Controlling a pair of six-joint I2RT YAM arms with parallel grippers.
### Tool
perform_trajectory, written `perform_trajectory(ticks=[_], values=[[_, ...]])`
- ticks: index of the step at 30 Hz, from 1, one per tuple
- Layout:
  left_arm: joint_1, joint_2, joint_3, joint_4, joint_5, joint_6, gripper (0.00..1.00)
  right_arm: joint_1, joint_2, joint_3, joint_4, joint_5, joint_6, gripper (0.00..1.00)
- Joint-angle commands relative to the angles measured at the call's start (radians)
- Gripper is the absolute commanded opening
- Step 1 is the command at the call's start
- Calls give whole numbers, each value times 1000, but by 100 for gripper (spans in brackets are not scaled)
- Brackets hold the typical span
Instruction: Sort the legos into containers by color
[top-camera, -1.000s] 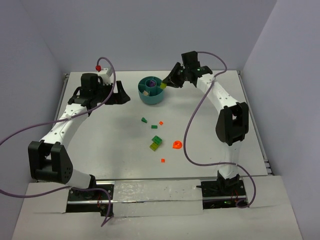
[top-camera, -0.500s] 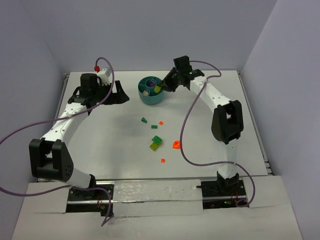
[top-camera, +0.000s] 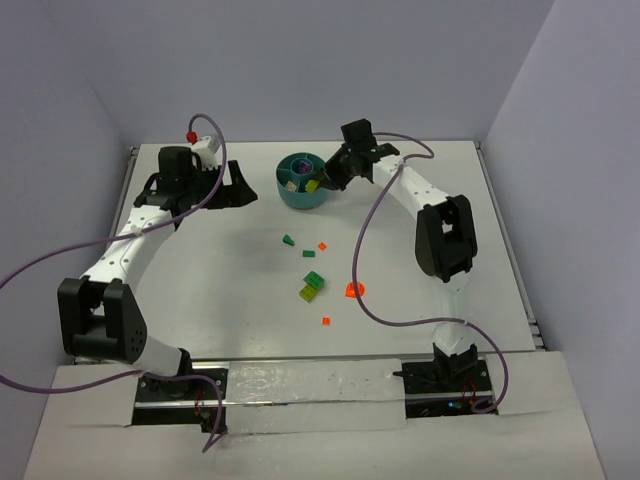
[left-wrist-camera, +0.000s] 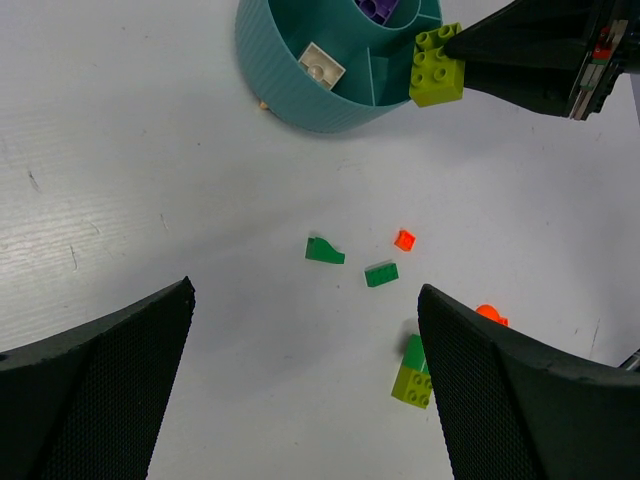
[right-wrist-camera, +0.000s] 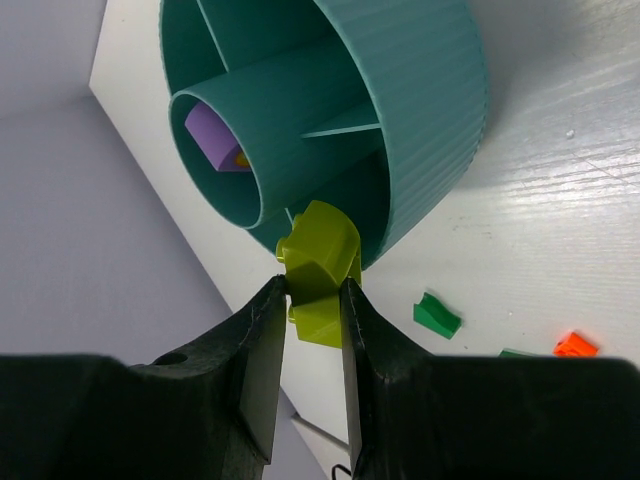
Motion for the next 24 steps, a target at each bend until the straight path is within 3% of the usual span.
perform_trajectory(ticks=[1, 8, 13, 21, 24], values=[[10, 6, 13, 54, 25, -19, 99, -3, 10, 56, 42, -4, 24, 0], [21, 11, 7, 60, 32, -22, 99, -11, 21, 36, 68, -41, 47, 1], [24, 18, 11, 62, 39, -28, 99, -19, 28, 33, 82, -53, 50, 15], [27, 27, 21, 60, 43, -31, 99, -20, 34, 39, 103, -65, 50, 49], [27, 24, 21, 60, 45, -30, 99, -21, 36, 35, 114, -76, 54, 54]])
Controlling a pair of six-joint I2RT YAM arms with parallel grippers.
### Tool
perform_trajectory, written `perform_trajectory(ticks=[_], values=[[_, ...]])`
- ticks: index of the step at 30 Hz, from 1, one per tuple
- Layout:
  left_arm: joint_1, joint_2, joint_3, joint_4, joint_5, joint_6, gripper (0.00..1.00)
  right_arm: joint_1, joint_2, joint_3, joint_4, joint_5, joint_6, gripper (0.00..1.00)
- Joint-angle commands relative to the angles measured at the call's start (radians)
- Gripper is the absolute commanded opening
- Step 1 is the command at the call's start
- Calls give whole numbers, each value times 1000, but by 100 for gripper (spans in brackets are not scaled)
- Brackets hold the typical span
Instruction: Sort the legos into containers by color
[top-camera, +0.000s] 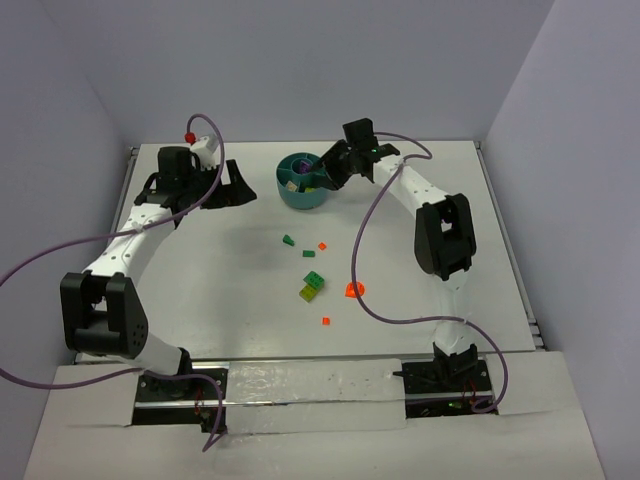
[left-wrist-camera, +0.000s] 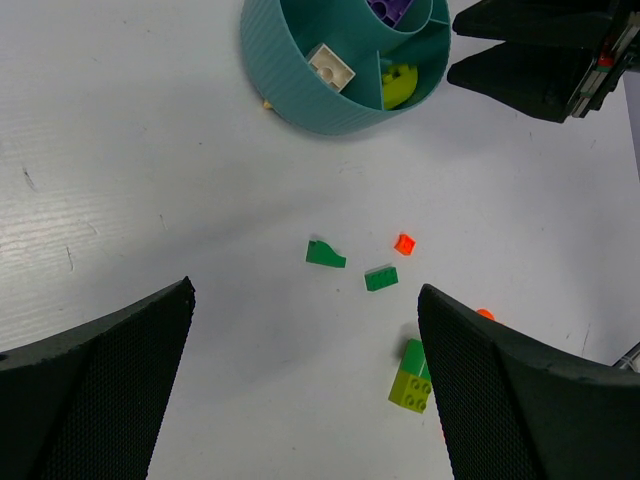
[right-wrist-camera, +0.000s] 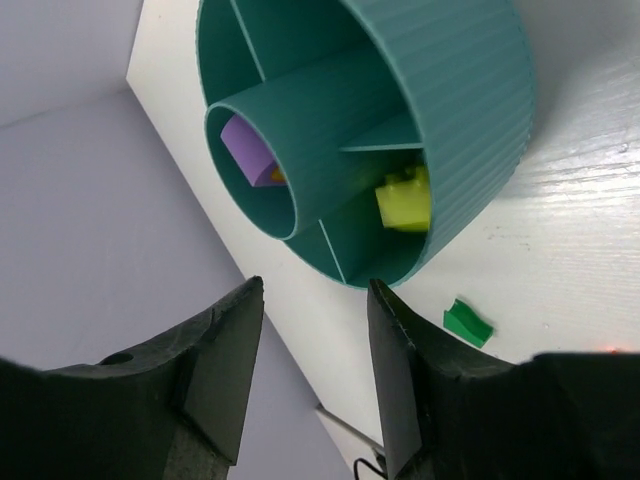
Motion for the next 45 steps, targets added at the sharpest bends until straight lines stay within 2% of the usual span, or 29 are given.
perform_trajectory(ticks=[1, 8, 12, 15, 20, 21, 25, 28, 32, 33, 35, 37, 40, 43, 44, 45], values=[[8, -5, 21, 41, 22, -7, 99, -8, 11, 24, 50, -21, 14, 54], [8, -22, 5, 51, 33, 16, 99, -6, -55, -34, 104, -83, -15, 56], [8, -60, -18, 70, 37, 53, 99, -2, -146, -74, 110, -110, -107, 56], [8, -87, -27, 51, 36, 102, 99, 6, -234, -139, 101, -118, -234, 56], [8, -124, -43, 12, 5, 146, 99, 87, -427, -299, 27, 23, -588, 55], [8, -131, -50, 14, 6, 147, 99, 100, -452, -331, 27, 33, -589, 55], [8, -161, -83, 14, 34, 163, 99, 179, -519, -442, -26, 114, -786, 54], [2, -169, -92, -2, 76, 201, 99, 231, -526, -481, -81, 177, -865, 53], [-105, -209, -130, -33, 57, 280, 99, 239, -608, -638, -20, 197, -862, 54], [-195, -233, -146, -38, 26, 360, 99, 235, -631, -701, 7, 200, -880, 55], [-286, -252, -172, -87, 42, 474, 99, 217, -687, -743, 10, 202, -901, 55], [-381, -237, -172, -182, 180, 706, 99, 163, -738, -807, 4, 174, -946, 56], [-446, -171, -134, -285, 256, 894, 99, 39, -778, -865, -18, 91, -998, 56], [-513, -102, -92, -374, 260, 1104, 97, -63, -790, -891, -72, 18, -1085, 58], [-524, -82, -82, -388, 255, 1153, 95, -90, -793, -899, -81, -7, -1103, 61], [-532, -40, -66, -417, 257, 1243, 93, -130, -802, -912, -90, -55, -1123, 70]])
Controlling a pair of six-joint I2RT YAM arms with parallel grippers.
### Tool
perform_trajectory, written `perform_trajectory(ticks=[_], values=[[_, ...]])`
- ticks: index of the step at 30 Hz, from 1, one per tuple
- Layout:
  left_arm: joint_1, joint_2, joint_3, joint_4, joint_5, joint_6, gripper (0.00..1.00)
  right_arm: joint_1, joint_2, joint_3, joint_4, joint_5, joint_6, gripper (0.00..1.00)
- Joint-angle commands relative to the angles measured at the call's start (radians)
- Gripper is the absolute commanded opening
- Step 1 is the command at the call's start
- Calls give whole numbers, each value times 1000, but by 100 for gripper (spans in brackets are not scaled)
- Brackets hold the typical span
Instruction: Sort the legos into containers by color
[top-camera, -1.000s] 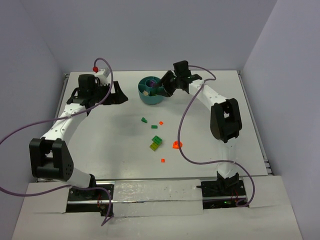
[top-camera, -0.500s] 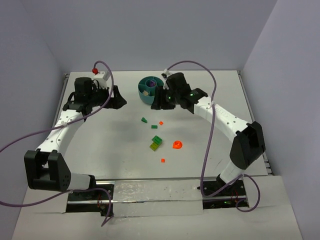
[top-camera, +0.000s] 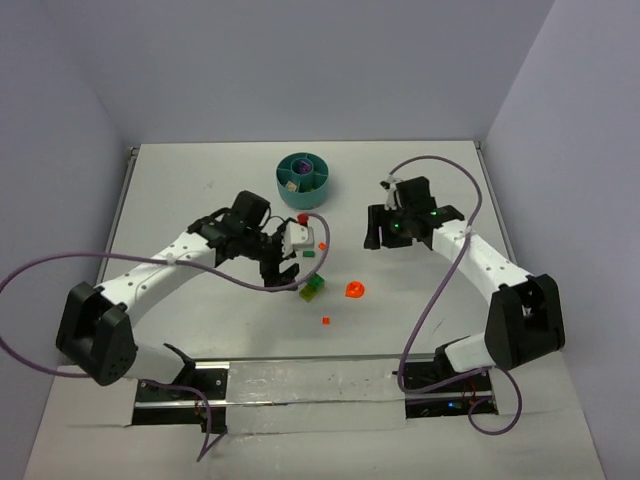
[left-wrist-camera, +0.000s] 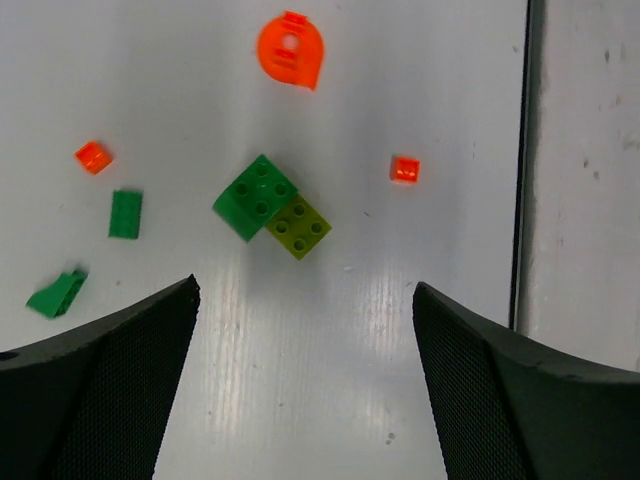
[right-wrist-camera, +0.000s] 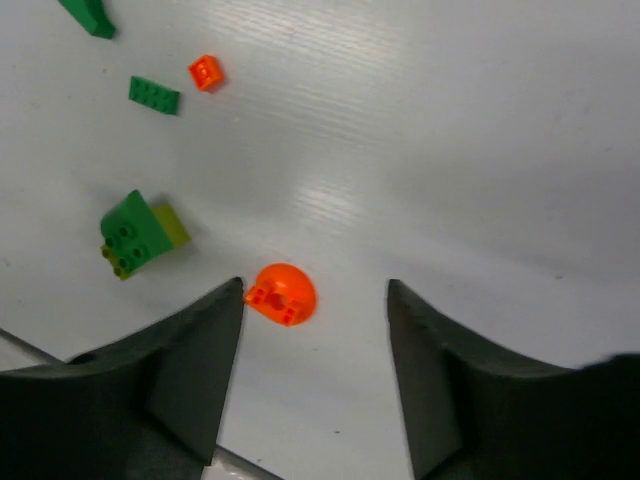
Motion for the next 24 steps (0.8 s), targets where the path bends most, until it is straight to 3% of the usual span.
perform_trajectory(ticks=[1, 4, 7, 15, 24], values=[[-40, 109, 104, -164, 73, 465, 92, -110, -39, -43, -46, -143, -131, 74], [-42, 200, 186, -257, 131, 606, 91, -138, -41, -26, -62, -168, -152, 88], [-53, 267, 258, -292, 160, 701, 87, -163, -25, -2, -78, -197, -152, 93], [-103, 411, 345, -308, 83, 737, 76, -188, 13, 19, -84, -238, -149, 100], [-158, 521, 381, -265, -23, 682, 69, -208, 48, 29, -94, -267, -150, 100]])
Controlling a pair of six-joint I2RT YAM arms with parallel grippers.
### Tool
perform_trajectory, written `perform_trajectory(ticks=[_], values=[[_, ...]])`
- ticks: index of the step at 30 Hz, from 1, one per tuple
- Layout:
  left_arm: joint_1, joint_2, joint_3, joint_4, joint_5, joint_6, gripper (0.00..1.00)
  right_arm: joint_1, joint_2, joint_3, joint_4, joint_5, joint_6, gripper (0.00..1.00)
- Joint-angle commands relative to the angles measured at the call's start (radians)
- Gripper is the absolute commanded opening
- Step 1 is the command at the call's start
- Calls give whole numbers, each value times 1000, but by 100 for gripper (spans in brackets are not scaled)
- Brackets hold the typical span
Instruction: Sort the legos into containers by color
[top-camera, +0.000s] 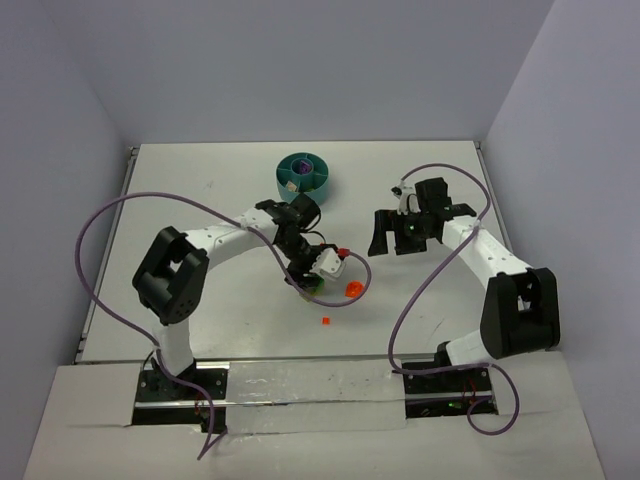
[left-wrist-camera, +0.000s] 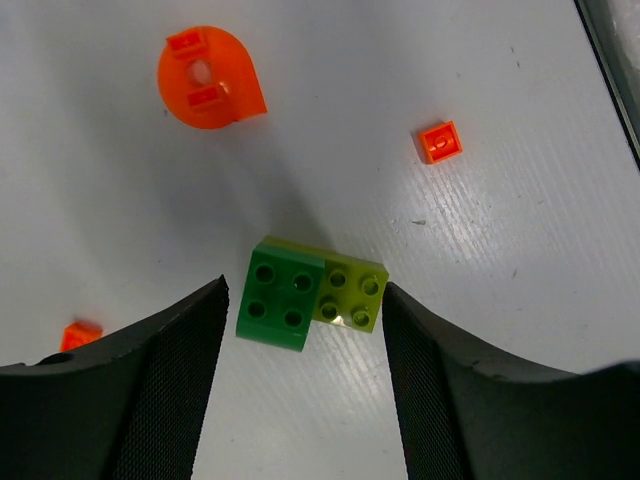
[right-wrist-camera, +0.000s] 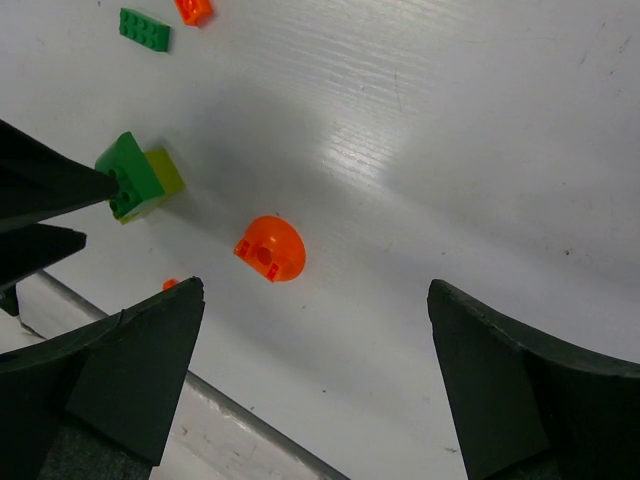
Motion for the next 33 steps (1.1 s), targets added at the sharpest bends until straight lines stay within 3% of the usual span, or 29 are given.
perform_trajectory(ticks=[1, 23, 31, 33], values=[[-27, 34, 56, 12, -47, 3, 69, -16, 14, 49, -10, -38, -14, 100], [-35, 106, 97, -26, -129, 44, 53, -19, 39, 52, -11, -71, -15, 100], [-34, 90, 101, -36, -120, 31, 26, -19, 41, 51, -2, -123, -7, 100], [-31, 60, 97, -13, -109, -16, 13, -21, 9, 19, 41, -184, 10, 100]])
